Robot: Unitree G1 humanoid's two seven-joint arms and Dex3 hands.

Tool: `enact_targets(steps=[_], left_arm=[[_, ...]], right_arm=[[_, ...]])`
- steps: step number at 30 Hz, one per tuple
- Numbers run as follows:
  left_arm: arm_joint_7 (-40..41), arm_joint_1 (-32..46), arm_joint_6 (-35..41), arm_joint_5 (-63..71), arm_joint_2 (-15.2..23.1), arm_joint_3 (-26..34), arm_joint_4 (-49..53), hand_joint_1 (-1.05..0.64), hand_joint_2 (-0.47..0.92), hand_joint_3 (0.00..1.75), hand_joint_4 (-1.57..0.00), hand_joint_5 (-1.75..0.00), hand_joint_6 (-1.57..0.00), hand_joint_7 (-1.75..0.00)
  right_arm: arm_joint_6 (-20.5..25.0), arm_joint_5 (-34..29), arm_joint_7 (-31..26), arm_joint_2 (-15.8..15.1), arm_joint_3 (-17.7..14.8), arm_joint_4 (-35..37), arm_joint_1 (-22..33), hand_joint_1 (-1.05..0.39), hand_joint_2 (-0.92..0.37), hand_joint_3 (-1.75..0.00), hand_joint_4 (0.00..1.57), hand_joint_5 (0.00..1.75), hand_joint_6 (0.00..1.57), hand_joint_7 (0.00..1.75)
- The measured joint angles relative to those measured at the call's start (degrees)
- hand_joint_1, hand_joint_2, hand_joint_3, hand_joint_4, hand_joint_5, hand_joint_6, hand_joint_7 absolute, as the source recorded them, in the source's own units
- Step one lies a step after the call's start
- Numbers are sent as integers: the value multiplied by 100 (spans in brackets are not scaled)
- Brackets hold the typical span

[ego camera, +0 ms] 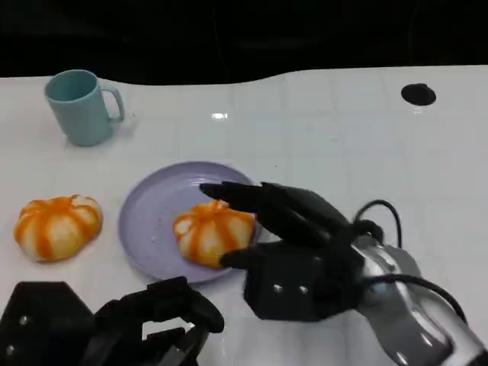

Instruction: Grasp the bread from the table and place it into the plate.

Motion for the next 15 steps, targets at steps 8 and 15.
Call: enact_targets(steps=[8,15], left_arm=[[0,-35,4,0,8,9,41,-30,76,84,-66,-175,-60,-148],[0,-64,8,-11,1,31,72,-30,78,82,-65,-175,-59,-147]], right_arm=[[-748,583,-38,-543,-502,-1076,1085,-48,-92,-17,47,70,63,19],[-1440,1183,-145,-828,-1120,-1502,1935,-29,-89,-13,75,110,94,48]])
